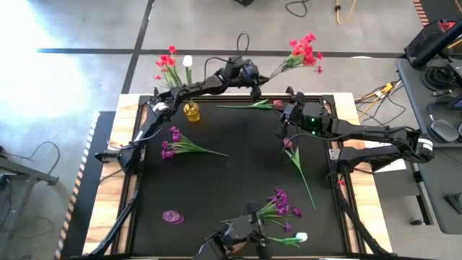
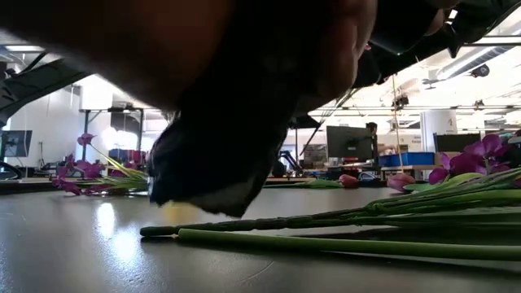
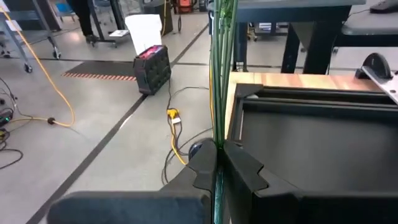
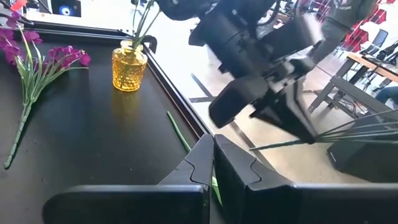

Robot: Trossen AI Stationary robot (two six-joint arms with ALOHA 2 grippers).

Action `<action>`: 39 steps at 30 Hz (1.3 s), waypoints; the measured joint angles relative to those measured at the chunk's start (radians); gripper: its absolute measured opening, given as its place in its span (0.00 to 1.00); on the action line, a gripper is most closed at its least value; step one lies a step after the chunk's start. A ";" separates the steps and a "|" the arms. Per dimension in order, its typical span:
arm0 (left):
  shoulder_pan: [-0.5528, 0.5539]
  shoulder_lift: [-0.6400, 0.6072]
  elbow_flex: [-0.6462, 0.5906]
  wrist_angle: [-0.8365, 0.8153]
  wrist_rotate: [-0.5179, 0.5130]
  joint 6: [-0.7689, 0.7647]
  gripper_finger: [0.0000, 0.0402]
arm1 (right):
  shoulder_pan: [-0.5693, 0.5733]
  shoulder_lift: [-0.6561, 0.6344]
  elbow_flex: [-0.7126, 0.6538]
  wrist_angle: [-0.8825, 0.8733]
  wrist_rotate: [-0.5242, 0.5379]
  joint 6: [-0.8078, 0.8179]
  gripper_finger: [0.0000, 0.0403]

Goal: Sort flowers into vase by color
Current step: Put the red flowers into the yellow vase

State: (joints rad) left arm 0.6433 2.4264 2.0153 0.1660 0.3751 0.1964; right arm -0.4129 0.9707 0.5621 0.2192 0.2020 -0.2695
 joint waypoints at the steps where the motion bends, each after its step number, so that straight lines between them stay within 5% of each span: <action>1: 0.001 -0.006 -0.026 0.017 -0.004 -0.008 0.00 | 0.000 0.000 -0.001 0.000 0.000 0.000 0.02; 12: -0.008 -0.247 -0.378 0.236 -0.105 -0.004 0.00 | 0.000 0.000 -0.006 0.004 0.000 0.000 0.02; 25: -0.117 -0.702 -1.091 0.776 -0.278 -0.046 0.00 | -0.006 0.000 -0.006 0.023 0.000 0.008 0.02; 31: -0.188 -0.783 -1.340 1.085 -0.423 -0.066 0.00 | -0.006 0.000 -0.007 0.029 0.000 0.017 0.02; 39: -0.196 -0.793 -1.537 1.301 -0.599 -0.078 0.00 | -0.006 0.000 -0.008 0.035 0.000 0.024 0.02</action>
State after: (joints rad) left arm 0.4477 1.6337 0.4778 1.4668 -0.2243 0.1184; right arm -0.4194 0.9703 0.5546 0.2541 0.2016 -0.2457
